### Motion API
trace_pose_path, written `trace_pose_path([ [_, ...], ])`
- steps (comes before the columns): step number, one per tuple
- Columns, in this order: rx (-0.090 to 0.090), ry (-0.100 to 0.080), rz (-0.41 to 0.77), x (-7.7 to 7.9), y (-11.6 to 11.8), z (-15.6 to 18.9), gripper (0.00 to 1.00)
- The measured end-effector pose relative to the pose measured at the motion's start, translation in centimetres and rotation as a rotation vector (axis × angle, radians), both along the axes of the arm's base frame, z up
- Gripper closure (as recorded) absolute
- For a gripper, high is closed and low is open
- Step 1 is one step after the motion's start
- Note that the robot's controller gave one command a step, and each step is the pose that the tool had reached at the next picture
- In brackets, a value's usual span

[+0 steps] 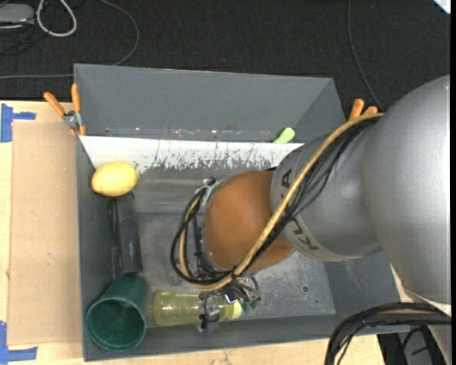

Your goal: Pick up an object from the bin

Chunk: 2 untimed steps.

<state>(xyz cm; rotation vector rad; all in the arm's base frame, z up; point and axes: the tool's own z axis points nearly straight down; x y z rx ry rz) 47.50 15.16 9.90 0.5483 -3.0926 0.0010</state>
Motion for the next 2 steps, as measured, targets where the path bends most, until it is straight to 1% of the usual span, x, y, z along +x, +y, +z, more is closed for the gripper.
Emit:
trace_pose_path([
  [1, 0.003, -0.013, -0.148, 0.14, 0.53, -2.67, 0.0],
  [2, -0.001, 0.002, -0.058, 0.27, 0.53, -2.98, 1.0],
])
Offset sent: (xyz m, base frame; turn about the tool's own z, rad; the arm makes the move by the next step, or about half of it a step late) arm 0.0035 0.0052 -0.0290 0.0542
